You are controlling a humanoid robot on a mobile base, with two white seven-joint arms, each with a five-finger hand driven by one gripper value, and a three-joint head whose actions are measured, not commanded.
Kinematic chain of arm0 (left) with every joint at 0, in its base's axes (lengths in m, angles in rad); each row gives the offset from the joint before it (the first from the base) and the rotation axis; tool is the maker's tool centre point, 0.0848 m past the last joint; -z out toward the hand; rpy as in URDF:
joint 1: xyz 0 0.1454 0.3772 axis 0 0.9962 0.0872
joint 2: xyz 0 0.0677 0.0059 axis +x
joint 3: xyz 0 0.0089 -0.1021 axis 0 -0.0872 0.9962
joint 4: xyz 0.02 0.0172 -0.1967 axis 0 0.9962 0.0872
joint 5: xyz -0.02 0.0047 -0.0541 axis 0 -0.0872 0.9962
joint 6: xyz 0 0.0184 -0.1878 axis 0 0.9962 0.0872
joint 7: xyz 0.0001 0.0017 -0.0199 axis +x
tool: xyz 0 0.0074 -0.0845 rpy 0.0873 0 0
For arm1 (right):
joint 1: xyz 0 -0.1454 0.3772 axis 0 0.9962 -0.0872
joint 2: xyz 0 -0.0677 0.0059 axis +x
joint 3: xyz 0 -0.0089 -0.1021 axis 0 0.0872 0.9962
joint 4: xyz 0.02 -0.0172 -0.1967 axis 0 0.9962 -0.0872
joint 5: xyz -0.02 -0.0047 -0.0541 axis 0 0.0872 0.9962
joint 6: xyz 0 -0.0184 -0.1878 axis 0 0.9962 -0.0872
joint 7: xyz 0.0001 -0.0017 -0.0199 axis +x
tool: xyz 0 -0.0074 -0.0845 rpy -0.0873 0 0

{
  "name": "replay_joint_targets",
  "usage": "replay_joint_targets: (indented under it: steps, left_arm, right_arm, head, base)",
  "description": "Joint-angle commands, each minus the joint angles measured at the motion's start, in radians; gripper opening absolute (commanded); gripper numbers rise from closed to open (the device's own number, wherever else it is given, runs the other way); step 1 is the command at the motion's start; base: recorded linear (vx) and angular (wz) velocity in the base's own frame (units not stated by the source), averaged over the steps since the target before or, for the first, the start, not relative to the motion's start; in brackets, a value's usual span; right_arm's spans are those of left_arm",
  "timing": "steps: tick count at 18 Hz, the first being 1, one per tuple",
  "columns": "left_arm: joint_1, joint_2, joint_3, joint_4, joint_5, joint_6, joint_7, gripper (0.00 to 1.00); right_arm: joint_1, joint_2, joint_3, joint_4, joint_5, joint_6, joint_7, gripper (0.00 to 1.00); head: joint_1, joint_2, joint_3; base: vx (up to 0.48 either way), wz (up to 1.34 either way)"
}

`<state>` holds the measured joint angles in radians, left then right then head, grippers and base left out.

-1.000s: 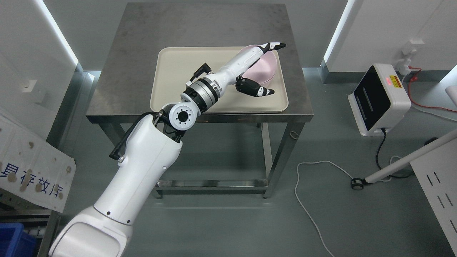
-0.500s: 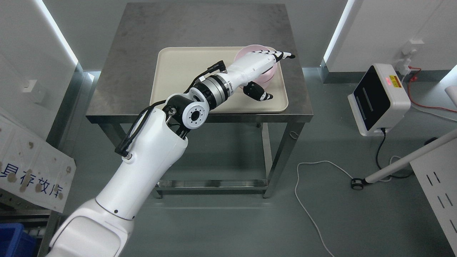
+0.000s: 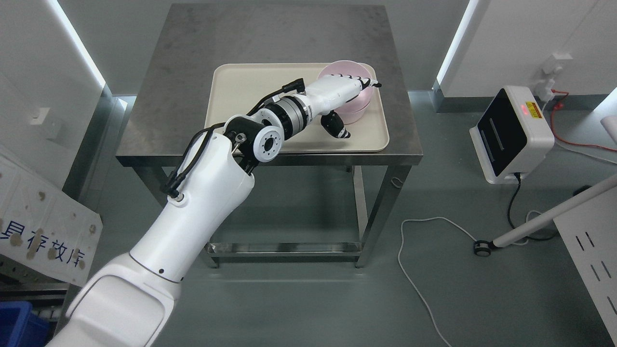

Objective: Stack pink IKEA bowls on left shelf middle
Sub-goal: 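Release the bowl and reach the left hand around the stacked bowls, then grasp the rim of the stacked pink bowls with the left hand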

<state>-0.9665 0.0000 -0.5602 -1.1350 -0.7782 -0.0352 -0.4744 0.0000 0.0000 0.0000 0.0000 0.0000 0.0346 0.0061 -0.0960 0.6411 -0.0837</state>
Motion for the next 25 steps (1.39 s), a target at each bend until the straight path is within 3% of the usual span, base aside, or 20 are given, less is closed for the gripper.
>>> replay_joint_targets:
  steps: [1, 10, 23, 25]
  left_arm:
    - [-0.038, 0.018, -0.010, 0.138, -0.047, 0.087, -0.006, 0.94]
    - [-0.049, 0.018, -0.056, 0.146, -0.046, 0.120, -0.006, 0.87]
    - [-0.051, 0.018, -0.021, 0.133, -0.024, 0.066, 0.037, 0.43]
    - [-0.051, 0.018, -0.021, 0.135, -0.024, 0.058, 0.037, 0.41]
  right_arm:
    - [0.029, -0.017, -0.011, -0.034, 0.000, -0.001, 0.000, 1.00]
    - [0.029, -0.017, -0.011, -0.034, 0.000, 0.001, 0.000, 1.00]
    - [0.029, -0.017, -0.011, -0.034, 0.000, -0.001, 0.000, 1.00]
    - [0.029, -0.017, -0.012, -0.034, 0.000, 0.001, 0.000, 1.00]
  head:
    - [0.0000, 0.000, 0.000]
    - [0.0000, 0.000, 0.000]
    - [0.0000, 0.000, 0.000]
    - [0.0000, 0.000, 0.000]
  base:
    - [0.000, 0.00]
    - [0.000, 0.00]
    - [0.000, 0.00]
    - [0.000, 0.00]
